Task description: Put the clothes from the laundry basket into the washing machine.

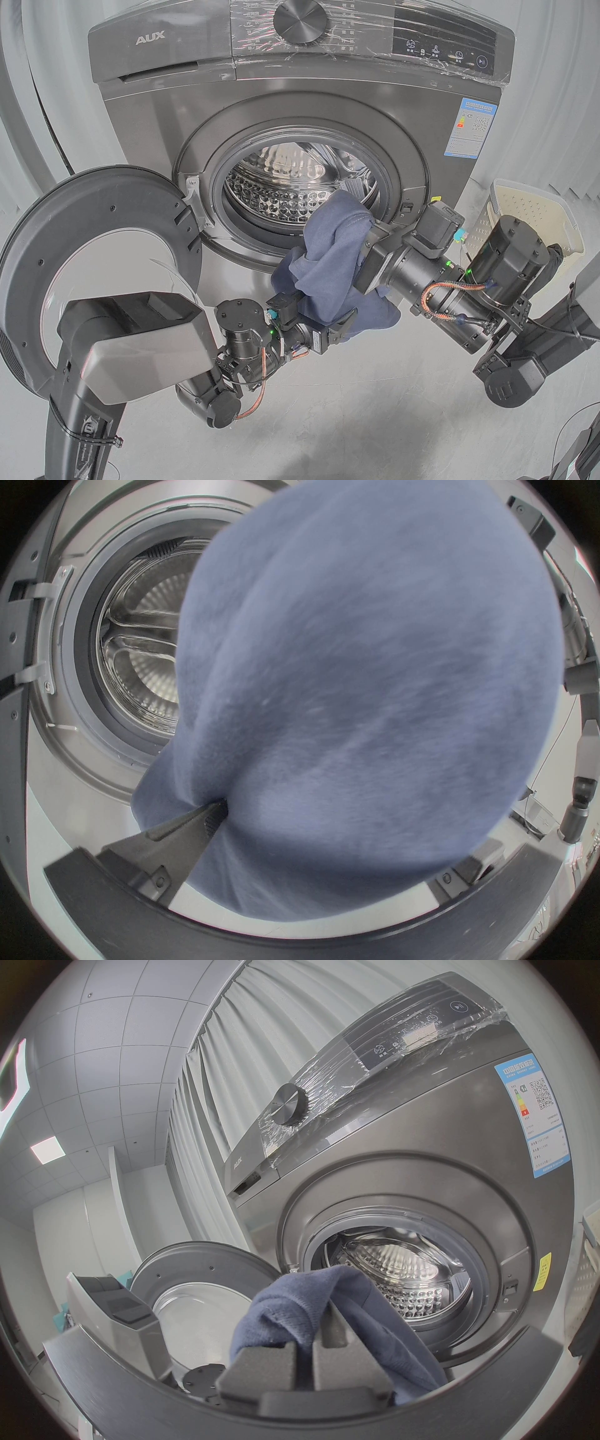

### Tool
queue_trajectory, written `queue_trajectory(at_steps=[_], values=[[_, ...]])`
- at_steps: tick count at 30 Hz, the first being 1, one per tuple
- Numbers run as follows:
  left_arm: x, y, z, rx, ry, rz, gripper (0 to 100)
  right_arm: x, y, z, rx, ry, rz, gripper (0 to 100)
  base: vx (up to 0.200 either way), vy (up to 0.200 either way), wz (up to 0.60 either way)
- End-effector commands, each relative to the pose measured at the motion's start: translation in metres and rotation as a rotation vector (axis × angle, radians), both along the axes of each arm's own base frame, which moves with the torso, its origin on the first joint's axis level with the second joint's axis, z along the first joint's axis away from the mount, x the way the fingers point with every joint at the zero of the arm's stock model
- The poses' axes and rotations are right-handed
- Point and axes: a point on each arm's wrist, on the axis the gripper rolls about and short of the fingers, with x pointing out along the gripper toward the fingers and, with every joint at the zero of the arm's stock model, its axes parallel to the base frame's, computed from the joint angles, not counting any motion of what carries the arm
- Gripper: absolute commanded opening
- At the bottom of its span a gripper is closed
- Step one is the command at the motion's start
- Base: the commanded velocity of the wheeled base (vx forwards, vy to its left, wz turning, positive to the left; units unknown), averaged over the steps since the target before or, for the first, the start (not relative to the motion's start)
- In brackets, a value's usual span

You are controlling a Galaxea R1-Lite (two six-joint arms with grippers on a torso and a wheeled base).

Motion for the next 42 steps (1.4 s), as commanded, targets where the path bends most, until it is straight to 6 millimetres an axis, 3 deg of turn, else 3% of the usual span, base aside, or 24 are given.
queue_trajectory(at_steps=[1, 7, 8, 15, 21, 28, 35, 37, 38, 42], values=[[0.007, -0.004, -0.017, 0.011, 0.012, 0.004, 100, -0.008, -0.001, 0.003, 0.004, -0.004, 0.014, 0, 0.000, 0.000, 0.00], [0.014, -0.007, -0.013, -0.009, -0.011, 0.021, 100, -0.009, -0.003, 0.003, 0.000, 0.000, 0.014, 0, 0.000, 0.000, 0.00], [0.013, -0.008, -0.014, -0.008, -0.010, 0.020, 0, -0.010, -0.003, 0.003, 0.000, 0.000, 0.015, 0, 0.000, 0.000, 0.00], [0.015, -0.007, -0.007, -0.026, -0.023, 0.026, 0, -0.009, -0.011, 0.003, 0.000, 0.002, -0.004, 0, 0.000, 0.000, 0.00], [0.013, 0.006, 0.025, -0.064, -0.065, 0.054, 0, 0.006, -0.045, 0.002, -0.007, 0.012, -0.116, 0, 0.000, 0.000, 0.00], [-0.012, 0.023, 0.065, -0.115, -0.068, 0.055, 0, 0.019, -0.081, -0.019, -0.057, 0.082, -0.230, 0, 0.000, 0.000, 0.00], [-0.035, 0.033, 0.103, -0.174, -0.112, 0.038, 0, 0.018, -0.079, -0.038, -0.099, 0.146, -0.226, 0, 0.000, 0.000, 0.00], [-0.035, 0.033, 0.104, -0.175, -0.113, 0.038, 0, 0.018, -0.079, -0.038, -0.099, 0.146, -0.226, 0, 0.000, 0.000, 0.00], [-0.042, 0.037, 0.115, -0.191, -0.132, 0.041, 0, 0.017, -0.077, -0.052, -0.131, 0.189, -0.216, 0, 0.000, 0.000, 0.00], [-0.054, 0.039, 0.132, -0.222, -0.158, 0.039, 0, 0.014, -0.066, -0.072, -0.175, 0.241, -0.174, 0, 0.000, 0.000, 0.00]])
